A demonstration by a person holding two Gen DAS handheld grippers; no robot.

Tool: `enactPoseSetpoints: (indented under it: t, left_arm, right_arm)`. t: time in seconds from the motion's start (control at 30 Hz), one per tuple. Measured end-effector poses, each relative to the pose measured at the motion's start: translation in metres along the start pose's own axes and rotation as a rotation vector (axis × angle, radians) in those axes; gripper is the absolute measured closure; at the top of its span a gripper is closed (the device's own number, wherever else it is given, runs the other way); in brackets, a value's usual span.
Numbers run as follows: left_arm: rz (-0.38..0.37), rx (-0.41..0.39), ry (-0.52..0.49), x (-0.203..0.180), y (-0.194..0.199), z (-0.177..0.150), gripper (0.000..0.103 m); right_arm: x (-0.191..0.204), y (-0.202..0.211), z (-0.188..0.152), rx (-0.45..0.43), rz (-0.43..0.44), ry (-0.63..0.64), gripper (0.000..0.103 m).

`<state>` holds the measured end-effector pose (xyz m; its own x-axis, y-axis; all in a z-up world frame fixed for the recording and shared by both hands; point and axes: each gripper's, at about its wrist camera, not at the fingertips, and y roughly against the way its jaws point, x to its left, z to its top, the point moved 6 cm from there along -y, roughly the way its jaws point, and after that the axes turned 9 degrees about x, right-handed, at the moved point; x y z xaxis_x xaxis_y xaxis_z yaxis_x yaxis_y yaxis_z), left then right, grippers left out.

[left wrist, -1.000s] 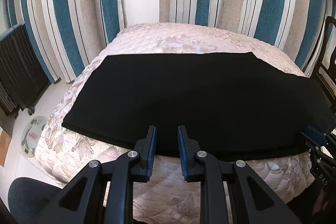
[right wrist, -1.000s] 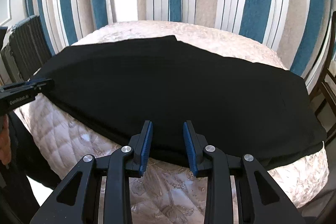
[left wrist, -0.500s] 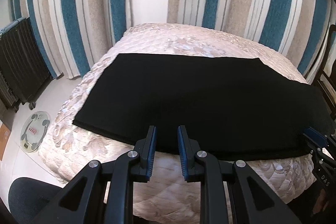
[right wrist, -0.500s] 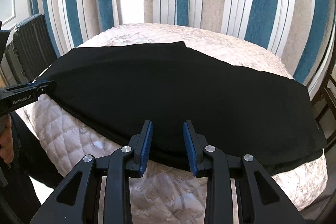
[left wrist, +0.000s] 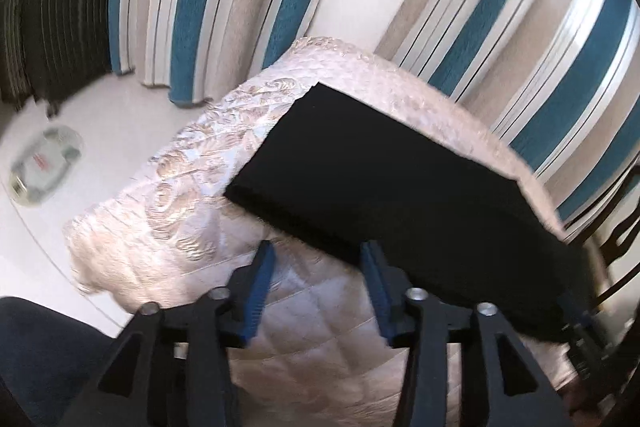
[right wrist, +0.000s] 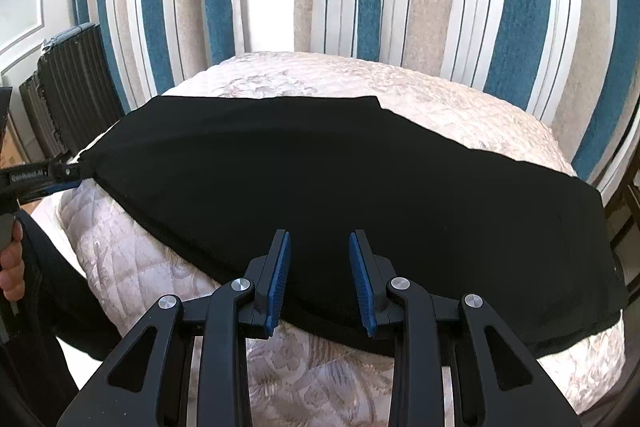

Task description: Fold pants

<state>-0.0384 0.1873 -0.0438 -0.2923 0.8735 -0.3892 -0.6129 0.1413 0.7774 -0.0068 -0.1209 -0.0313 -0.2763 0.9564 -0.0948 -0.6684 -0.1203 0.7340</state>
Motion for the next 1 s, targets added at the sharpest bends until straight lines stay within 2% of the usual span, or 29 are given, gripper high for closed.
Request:
enactPoseSetpoints:
  t: [0.17, 0.3, 0.33, 0.4, 0.47, 0.57, 0.7, 0.83, 1.0]
  left_arm:
    - [-0.033, -0.030, 0.054, 0.001, -0.012, 0.013, 0.046]
    - [0.021, -0.070, 0.040, -0.005, -0.019, 0.023, 0.048]
    - [0.045, -0.079, 0.029, -0.007, -0.019, 0.024, 0.052]
    - [0.093, -0.085, 0.009, -0.007, -0.022, 0.028, 0.083]
    - [0.089, -0.072, 0.011, -0.008, -0.023, 0.033, 0.095]
    - [0.091, -0.092, -0.033, -0.022, -0.015, 0.040, 0.096]
    - [0.047, -0.135, -0.138, -0.061, 0.005, 0.052, 0.096]
    - [-0.042, -0.153, -0.280, -0.127, 0.017, 0.059, 0.096]
    - [-0.162, -0.107, -0.463, -0.217, 0.007, 0.040, 0.096]
  right_arm:
    - [-0.005, 0.001, 0.011, -0.025, -0.012, 0.012, 0.072]
    - [-0.011, 0.003, 0.018, -0.046, -0.017, 0.007, 0.072]
    - [-0.013, 0.003, 0.019, -0.049, -0.019, 0.005, 0.072]
    - [-0.016, 0.003, 0.019, -0.055, -0.019, -0.003, 0.072]
    - [-0.019, 0.004, 0.018, -0.058, -0.016, -0.015, 0.072]
    - [-0.026, 0.006, 0.014, -0.058, -0.012, -0.032, 0.072]
    - [-0.041, 0.011, 0.008, -0.060, -0.016, -0.072, 0.072]
    - [-0.064, 0.019, -0.002, -0.061, -0.007, -0.154, 0.072]
    - [-0.095, 0.029, -0.013, -0.072, -0.026, -0.246, 0.072]
